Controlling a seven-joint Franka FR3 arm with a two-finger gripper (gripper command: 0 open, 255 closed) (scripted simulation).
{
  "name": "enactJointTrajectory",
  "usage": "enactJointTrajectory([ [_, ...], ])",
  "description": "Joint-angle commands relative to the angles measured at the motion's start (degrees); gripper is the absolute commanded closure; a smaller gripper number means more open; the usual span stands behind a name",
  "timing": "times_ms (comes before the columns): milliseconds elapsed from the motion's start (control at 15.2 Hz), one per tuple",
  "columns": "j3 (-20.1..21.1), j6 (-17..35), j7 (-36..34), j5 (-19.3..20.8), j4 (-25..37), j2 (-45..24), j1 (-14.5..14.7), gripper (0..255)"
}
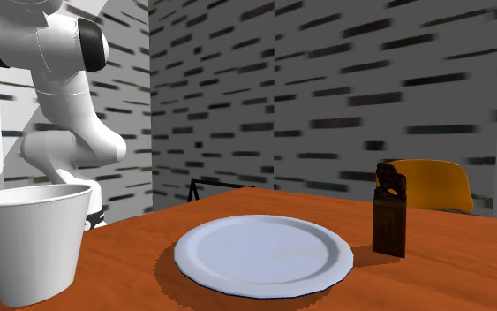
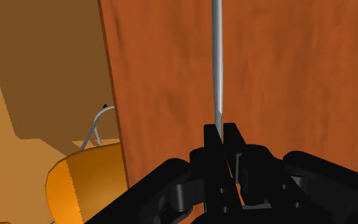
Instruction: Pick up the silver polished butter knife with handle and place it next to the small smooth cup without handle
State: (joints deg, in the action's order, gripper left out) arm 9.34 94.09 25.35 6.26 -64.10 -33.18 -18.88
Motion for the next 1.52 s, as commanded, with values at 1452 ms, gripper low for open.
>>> enactJointTrajectory([
  [1452, -0.26, 15.10, -0.76, 0.42, -13.92, -1.20, -0.67, 255],
])
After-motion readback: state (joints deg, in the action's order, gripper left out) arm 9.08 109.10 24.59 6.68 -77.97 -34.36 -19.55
